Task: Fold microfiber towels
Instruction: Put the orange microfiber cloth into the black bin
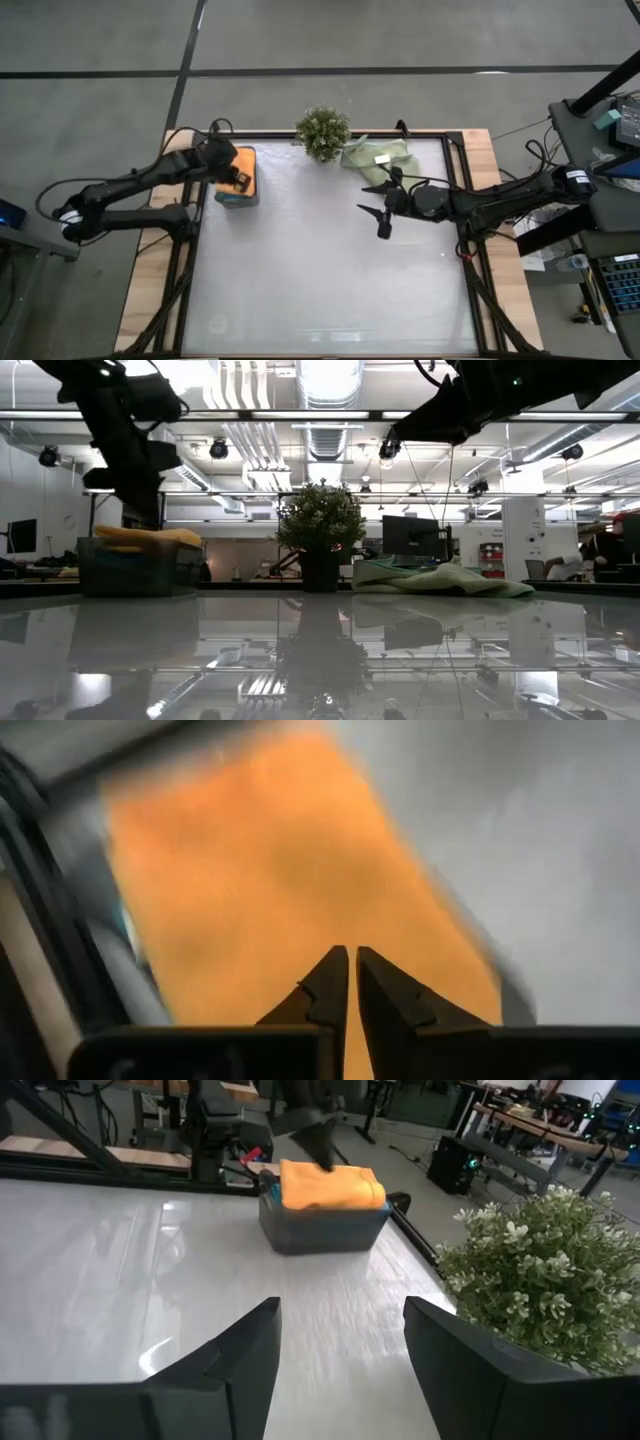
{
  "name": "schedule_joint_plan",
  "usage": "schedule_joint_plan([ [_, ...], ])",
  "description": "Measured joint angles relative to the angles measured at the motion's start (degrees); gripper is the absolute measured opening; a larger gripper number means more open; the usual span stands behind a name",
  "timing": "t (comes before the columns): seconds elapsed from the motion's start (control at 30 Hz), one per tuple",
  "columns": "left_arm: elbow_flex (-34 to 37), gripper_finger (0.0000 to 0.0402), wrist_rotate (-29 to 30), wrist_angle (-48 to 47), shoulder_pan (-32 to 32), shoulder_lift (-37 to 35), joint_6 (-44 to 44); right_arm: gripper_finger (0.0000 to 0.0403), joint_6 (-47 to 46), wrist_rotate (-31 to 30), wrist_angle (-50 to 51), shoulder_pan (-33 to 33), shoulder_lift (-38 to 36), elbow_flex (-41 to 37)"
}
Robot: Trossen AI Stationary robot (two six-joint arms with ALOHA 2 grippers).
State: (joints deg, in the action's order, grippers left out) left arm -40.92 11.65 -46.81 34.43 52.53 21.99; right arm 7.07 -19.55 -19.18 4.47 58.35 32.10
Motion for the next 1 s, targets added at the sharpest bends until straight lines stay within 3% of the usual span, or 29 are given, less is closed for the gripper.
schedule_joint_plan([
  [0.2,5.87,0.0011,12.05,18.65,-1.29,-2.1,0.06,0.0201,0.77,0.0,0.2,0.0,1.05,-0.02],
  [0.33,13.4,0.0011,16.93,34.33,-1.9,-2.01,-0.28,0.0201,1.19,0.0,0.46,0.0,2.25,-0.02],
  [0.63,31.21,0.0011,20.34,73.02,-2.36,1.49,0.17,0.0201,1.87,0.0,0.44,0.0,2.93,-0.07],
  [0.73,33.46,0.0011,22.01,79.18,-2.36,3.55,0.18,0.0201,1.95,0.0,0.42,0.0,2.93,-0.09],
  [1.0,34.53,0.0011,27.42,80.18,-2.35,11.76,5.07,0.0201,1.58,0.0,0.04,-0.02,2.93,-0.09],
])
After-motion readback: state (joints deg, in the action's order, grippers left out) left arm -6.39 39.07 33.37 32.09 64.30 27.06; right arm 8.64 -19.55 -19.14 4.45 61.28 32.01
